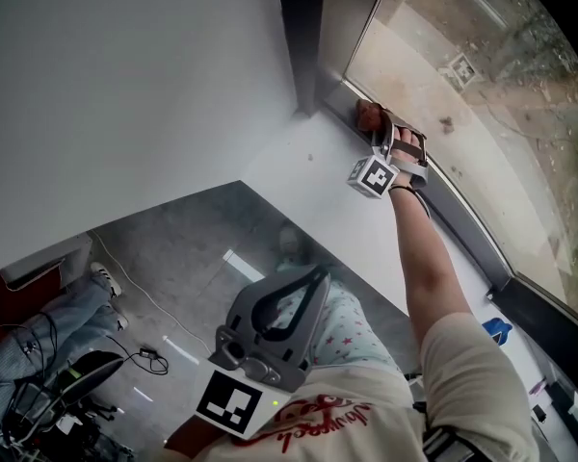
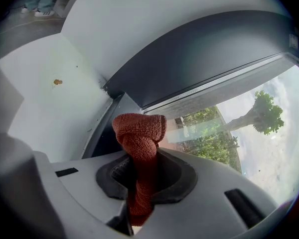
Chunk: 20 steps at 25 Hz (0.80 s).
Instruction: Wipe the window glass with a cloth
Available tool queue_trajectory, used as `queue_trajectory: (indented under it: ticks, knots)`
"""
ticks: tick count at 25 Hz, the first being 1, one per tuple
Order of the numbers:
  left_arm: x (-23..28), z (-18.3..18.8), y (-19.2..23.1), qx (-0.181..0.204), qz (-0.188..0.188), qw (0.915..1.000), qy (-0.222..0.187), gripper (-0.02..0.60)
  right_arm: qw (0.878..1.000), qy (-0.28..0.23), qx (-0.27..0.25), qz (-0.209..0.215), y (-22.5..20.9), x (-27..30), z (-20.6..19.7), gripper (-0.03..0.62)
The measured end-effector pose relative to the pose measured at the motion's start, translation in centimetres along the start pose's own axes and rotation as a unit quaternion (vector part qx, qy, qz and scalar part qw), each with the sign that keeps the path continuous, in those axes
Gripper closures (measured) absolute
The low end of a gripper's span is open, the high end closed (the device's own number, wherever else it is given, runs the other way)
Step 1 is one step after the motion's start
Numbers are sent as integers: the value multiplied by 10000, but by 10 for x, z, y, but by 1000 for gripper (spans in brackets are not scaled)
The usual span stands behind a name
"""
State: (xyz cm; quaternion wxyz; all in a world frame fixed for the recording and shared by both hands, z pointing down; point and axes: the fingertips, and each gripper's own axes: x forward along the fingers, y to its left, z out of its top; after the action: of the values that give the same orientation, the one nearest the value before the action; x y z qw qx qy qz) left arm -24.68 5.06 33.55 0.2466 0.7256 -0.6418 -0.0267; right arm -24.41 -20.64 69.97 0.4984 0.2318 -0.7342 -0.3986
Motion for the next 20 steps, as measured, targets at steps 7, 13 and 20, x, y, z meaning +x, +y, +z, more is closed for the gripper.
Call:
queue_trajectory:
  ticks: [7,13,20]
  knots:
    - [-4,-2,1,8,68,10000,32,560,9966,357,286,681,19,8,-2,522]
    - [-9,1,-2,59,32,10000,-6,560,9938,390,558,880,15,8,-2,522]
    - [-14,19,-21,209,-235,9993,-195,560,9847,-605,1629,92,-68,-74,21,522]
